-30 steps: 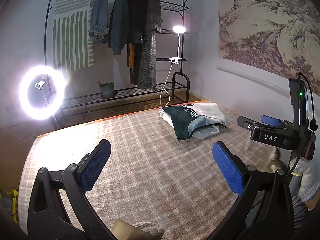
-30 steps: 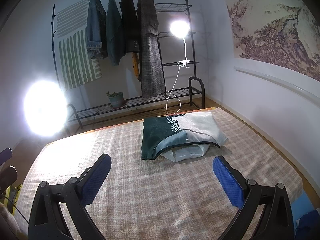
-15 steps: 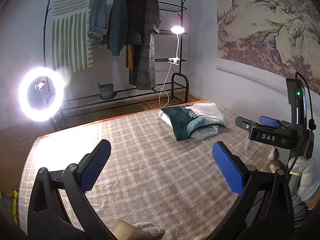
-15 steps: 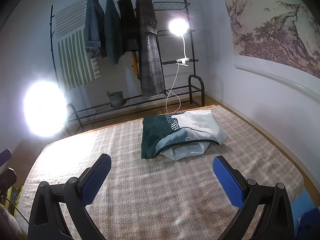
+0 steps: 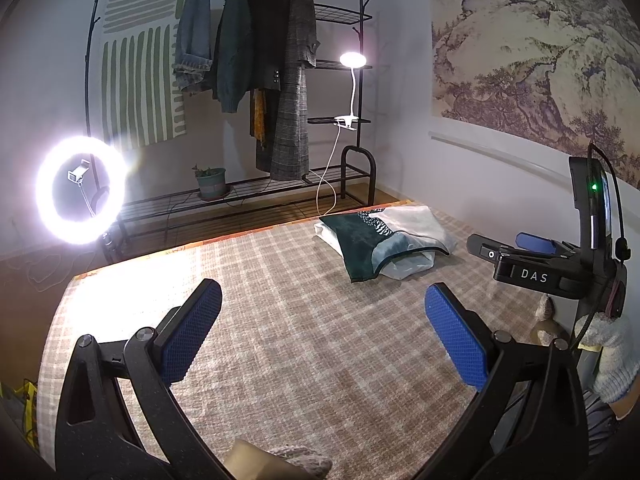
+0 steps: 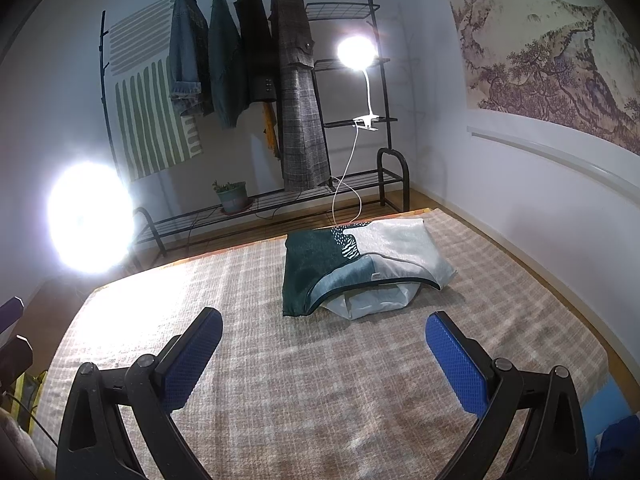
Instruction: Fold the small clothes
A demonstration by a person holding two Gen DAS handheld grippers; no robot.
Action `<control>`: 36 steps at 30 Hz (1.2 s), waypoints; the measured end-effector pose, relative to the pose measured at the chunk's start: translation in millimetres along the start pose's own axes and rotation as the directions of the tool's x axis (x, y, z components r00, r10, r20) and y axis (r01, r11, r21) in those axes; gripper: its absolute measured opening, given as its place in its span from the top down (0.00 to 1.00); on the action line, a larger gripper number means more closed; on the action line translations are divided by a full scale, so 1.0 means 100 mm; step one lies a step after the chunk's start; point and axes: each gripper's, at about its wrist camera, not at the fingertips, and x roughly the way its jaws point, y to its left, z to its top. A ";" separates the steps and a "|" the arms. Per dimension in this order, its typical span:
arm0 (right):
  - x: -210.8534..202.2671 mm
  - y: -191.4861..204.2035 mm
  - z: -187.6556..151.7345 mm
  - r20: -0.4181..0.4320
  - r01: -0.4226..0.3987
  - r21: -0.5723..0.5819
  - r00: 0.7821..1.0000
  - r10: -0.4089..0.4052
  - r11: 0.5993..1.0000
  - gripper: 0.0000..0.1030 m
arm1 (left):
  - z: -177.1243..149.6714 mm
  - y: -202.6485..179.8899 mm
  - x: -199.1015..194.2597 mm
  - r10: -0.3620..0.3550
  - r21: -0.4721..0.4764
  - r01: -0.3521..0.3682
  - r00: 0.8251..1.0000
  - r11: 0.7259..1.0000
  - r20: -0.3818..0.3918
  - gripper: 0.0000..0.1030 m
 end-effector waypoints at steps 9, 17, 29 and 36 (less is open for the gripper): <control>0.02 0.00 -0.01 -0.005 -0.004 0.000 1.000 0.004 1.000 0.00 | 0.01 -0.01 0.00 0.000 0.001 0.000 1.000 1.000 0.000 0.00; 0.04 -0.01 -0.02 -0.009 -0.010 0.001 1.000 0.010 1.000 0.00 | 0.01 -0.04 0.01 0.001 0.004 -0.001 1.000 1.000 -0.002 0.00; 0.06 -0.02 -0.01 -0.015 -0.015 -0.004 1.000 0.015 1.000 0.00 | 0.00 -0.04 0.04 0.004 0.001 -0.004 1.000 1.000 -0.003 0.00; 0.07 -0.03 -0.03 -0.020 -0.019 -0.002 1.000 0.019 1.000 0.00 | -0.05 0.01 0.06 0.006 0.003 -0.006 1.000 1.000 0.001 0.00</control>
